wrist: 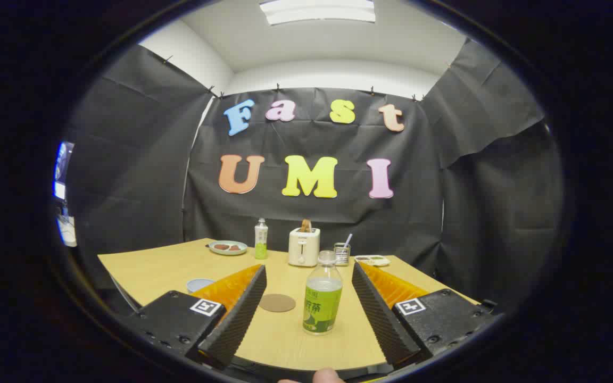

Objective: Take the bottle from table, then pour the juice into the cup, finally place the bottle on the coaster

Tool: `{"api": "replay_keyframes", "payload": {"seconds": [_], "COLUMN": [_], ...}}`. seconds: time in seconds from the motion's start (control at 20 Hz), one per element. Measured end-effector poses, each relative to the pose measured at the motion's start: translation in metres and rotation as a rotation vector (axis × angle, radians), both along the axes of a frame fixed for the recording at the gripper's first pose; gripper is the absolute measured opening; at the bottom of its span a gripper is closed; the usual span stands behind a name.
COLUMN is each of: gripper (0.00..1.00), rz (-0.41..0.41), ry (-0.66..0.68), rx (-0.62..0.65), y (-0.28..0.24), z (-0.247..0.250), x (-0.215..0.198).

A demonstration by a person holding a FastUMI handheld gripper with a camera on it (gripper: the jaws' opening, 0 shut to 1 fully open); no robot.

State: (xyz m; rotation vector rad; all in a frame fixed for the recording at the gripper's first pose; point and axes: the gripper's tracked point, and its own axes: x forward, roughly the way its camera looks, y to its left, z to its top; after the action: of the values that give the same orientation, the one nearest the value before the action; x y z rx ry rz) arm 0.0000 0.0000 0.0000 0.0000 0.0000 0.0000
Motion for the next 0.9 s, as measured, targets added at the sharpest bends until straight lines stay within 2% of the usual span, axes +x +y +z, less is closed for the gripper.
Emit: {"api": "replay_keyframes", "payload": {"seconds": [0.4,0.9], "gripper": [1.00,1.00], "rz": [-0.005,0.034], "ry": [-0.013,-0.059], "rx": [0.001,0.020], "y": [0.002,0.013], "z": [0.005,0.019], "x": [0.000,0.000]}}
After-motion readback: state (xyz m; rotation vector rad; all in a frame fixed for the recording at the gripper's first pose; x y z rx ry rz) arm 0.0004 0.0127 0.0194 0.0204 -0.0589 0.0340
